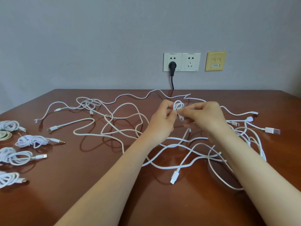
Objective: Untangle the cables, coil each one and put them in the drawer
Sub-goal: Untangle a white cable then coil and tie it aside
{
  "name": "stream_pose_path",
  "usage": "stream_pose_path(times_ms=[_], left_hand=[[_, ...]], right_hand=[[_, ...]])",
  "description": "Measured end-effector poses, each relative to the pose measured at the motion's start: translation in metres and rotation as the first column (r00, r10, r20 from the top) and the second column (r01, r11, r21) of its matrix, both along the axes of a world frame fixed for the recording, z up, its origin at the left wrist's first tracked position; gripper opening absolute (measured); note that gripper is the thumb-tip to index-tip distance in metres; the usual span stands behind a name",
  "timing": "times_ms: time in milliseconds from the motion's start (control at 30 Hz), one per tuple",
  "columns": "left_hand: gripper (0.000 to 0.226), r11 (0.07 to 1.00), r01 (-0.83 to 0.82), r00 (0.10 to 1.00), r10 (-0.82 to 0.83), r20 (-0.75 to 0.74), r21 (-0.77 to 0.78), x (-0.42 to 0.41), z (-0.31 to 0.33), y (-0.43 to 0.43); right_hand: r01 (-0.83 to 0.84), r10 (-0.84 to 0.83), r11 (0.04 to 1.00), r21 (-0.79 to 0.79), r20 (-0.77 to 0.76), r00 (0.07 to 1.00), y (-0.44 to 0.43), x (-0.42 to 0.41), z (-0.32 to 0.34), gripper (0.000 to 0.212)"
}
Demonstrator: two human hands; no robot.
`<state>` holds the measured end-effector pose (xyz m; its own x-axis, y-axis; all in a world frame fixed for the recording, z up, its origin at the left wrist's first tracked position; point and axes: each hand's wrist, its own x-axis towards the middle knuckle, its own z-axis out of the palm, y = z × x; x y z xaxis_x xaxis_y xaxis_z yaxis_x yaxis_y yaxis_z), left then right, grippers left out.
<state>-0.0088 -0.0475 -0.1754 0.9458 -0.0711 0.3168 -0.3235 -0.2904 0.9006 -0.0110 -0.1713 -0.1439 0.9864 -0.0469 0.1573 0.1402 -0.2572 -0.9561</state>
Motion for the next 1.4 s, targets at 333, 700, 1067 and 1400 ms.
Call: stream_pose_path(times_ms=[333, 700, 1067, 1400], left_hand=[[0.012, 0.960, 0.032, 0.994, -0.060, 0.093, 0.279, -0.008, -0.002, 0.003], [0.018, 0.965, 0.084, 0.989, -0.111, 0.098, 0.250, -0.016, 0.005, 0.002], [0.021, 0.974, 0.030, 0.989, -0.061, 0.137, 0.224, -0.014, 0.001, 0.002], [0.011, 0.991, -0.112, 0.988, 0.104, 0.112, 0.068, -0.013, 0.001, -0.005]], right_hand=[[-0.042, 0.044, 0.999, 0.024, -0.103, 0.994, -0.008, 0.002, 0.002, 0.017], [-0.111, 0.106, 0.993, -0.037, -0.111, 0.988, -0.015, 0.003, 0.003, 0.009], [-0.106, 0.108, 0.976, -0.192, 0.001, 0.994, -0.008, 0.010, -0.008, 0.015], [0.028, -0.029, 1.000, 0.003, 0.083, 0.996, 0.000, 0.005, -0.007, 0.008]])
